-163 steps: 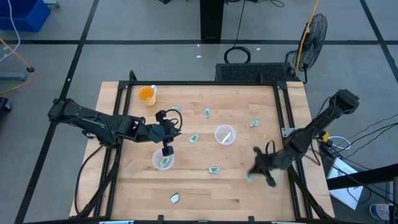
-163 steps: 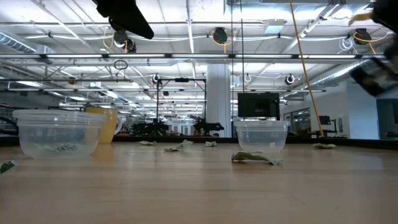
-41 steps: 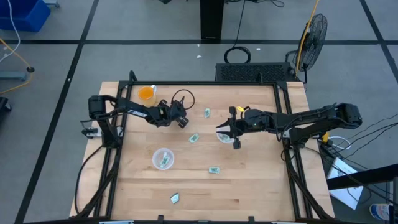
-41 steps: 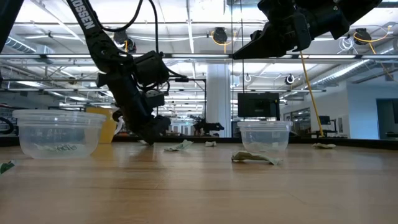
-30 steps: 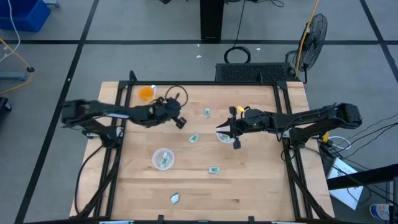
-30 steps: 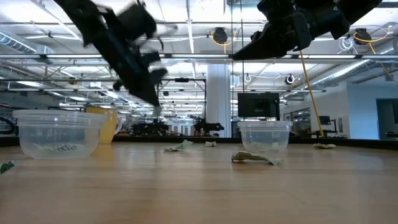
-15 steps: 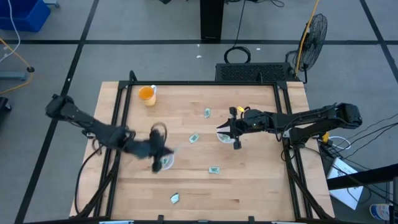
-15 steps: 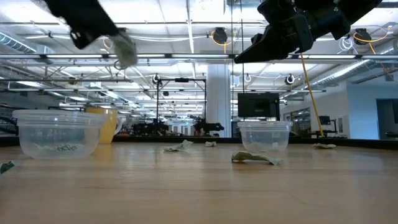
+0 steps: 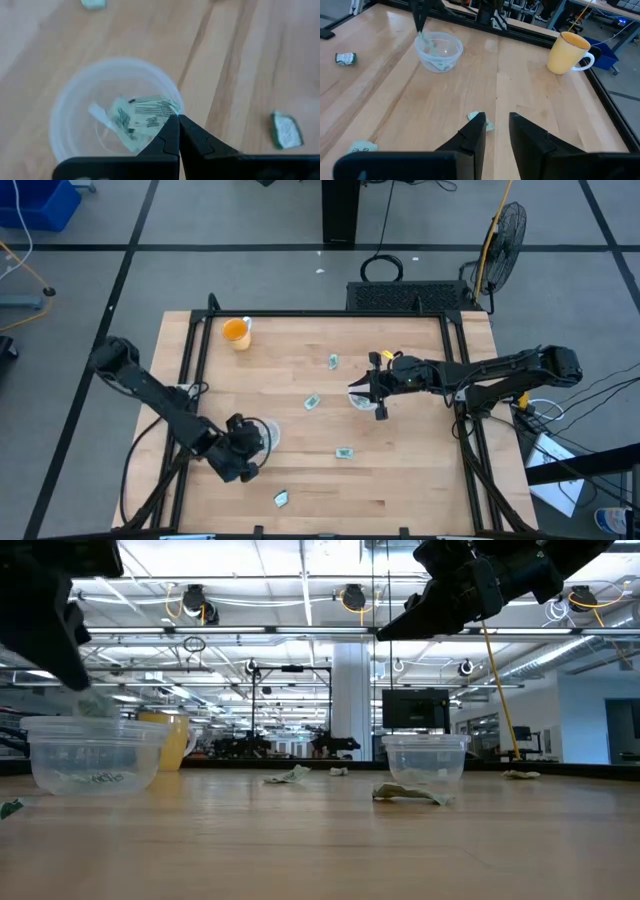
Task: Pick and place Stevia / Truvia into bins
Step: Put the white stevia packet into the bottom transparent container
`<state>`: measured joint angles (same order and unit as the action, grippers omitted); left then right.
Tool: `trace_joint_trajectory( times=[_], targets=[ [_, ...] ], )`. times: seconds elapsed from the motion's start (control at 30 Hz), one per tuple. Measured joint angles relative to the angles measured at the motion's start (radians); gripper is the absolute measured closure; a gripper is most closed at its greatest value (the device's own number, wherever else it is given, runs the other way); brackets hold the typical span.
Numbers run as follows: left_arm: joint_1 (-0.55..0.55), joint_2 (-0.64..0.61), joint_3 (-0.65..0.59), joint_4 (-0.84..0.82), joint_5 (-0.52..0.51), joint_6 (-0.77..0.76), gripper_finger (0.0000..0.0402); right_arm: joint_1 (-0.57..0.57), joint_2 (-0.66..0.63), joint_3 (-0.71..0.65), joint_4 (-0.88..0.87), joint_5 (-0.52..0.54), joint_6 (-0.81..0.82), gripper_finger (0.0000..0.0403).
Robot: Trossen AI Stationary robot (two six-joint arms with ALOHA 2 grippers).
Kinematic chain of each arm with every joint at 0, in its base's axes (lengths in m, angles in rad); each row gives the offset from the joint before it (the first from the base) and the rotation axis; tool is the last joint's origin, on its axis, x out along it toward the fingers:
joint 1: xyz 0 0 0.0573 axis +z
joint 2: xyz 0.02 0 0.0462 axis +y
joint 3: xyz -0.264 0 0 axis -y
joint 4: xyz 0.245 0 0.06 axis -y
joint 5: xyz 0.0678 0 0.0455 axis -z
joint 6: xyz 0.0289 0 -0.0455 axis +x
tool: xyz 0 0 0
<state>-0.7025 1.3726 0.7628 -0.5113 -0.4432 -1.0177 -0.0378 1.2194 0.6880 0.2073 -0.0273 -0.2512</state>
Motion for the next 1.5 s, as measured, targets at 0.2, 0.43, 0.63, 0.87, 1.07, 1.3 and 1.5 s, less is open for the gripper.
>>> trace_joint_trajectory(
  times=[0.2, 0.43, 0.63, 0.87, 1.07, 1.3, 1.5],
  targets=[
    [0.009, 0.081, 0.0, -0.052, 0.021, -0.066, 0.0399, 0.0, 0.0, 0.0, 0.003, 0.0, 0.0, 0.0326],
    [0.05, 0.121, 0.0, -0.063, 0.083, -0.099, 0.0397, 0.0, 0.0, 0.0, 0.003, 0.0, 0.0, 0.0326],
    [0.088, 0.12, 0.0, -0.061, 0.137, -0.111, 0.0391, 0.0, 0.0, 0.0, 0.003, 0.0, 0.0, 0.0326],
    [0.124, 0.12, 0.0, -0.061, 0.157, -0.09, 0.0349, 0.0, 0.0, 0.0, 0.002, 0.0, 0.001, 0.0326],
    [0.146, 0.12, 0.0, -0.061, 0.19, -0.087, 0.0322, 0.0, 0.0, 0.0, 0.002, 0.0, 0.0, 0.0326],
    [0.173, 0.12, 0.0, -0.061, 0.234, -0.088, 0.032, 0.0, 0.0, 0.0, 0.002, 0.0, 0.0, 0.0326],
    [0.203, 0.12, 0.001, -0.062, 0.243, -0.043, 0.0319, 0.0, 0.0, 0.0, 0.002, 0.0, 0.0, 0.0326]
  ],
)
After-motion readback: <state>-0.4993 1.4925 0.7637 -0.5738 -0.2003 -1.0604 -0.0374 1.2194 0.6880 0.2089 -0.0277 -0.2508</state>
